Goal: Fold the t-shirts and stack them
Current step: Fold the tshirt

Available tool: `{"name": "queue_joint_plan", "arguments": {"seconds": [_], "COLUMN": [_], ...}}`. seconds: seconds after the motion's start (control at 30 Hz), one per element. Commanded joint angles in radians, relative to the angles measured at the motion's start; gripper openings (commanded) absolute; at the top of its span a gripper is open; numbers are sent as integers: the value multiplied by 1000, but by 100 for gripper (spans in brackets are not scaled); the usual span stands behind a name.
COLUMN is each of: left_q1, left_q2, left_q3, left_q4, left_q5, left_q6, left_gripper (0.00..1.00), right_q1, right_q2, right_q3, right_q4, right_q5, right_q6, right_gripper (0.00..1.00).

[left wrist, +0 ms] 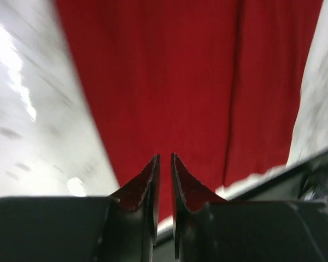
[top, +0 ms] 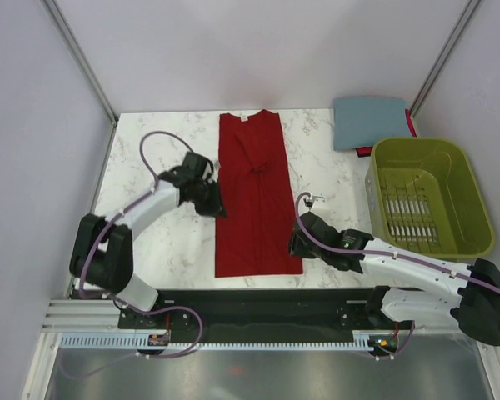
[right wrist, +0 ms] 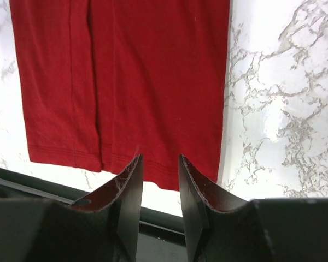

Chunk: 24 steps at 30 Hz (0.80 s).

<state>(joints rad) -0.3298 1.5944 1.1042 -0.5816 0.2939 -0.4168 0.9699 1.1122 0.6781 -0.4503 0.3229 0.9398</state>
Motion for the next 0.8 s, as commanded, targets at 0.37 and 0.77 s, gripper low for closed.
{"name": "queue_joint_plan", "arguments": {"seconds": [0.37, 0.77], "left_q1": [-224, -233], "left_q2": [-580, -615], "left_q3": [-624, -738], "left_q4": [109, 236], "left_q5": [-137, -85], "left_q6": [-352, -344], "left_gripper": [36, 39], "right_q1": [49, 153], "right_q2": [202, 515], "right_q3": [123, 327], "right_q4": [61, 29], "right_q5": [-7, 34], "right_q6": [20, 62], "right_gripper": [38, 38]}}
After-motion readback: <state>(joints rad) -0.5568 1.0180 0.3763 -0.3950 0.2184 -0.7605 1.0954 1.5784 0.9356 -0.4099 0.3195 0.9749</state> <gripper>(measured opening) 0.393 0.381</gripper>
